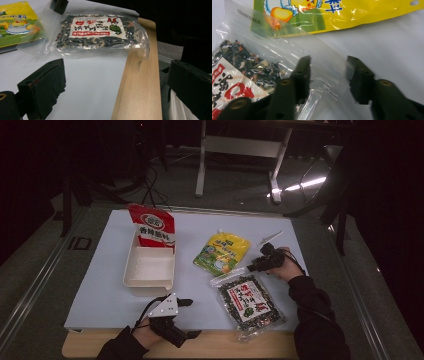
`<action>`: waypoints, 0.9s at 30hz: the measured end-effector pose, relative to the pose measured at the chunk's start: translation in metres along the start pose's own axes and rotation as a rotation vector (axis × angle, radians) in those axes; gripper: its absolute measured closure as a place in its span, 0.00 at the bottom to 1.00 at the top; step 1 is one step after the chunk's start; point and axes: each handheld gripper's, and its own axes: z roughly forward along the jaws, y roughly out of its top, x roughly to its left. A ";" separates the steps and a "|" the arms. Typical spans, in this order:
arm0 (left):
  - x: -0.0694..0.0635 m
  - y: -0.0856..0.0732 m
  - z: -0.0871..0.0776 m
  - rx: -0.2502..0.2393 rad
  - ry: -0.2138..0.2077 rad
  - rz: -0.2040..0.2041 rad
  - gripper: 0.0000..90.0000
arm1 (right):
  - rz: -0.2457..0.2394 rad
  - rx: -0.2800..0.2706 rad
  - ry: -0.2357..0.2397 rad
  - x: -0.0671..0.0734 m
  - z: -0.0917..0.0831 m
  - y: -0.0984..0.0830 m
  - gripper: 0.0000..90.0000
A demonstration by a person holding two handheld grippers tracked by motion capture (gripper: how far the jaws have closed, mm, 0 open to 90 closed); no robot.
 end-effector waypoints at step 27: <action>-0.001 0.002 0.001 -0.001 0.007 -0.003 0.03 | -0.119 -0.094 -0.078 0.029 -0.053 0.004 1.00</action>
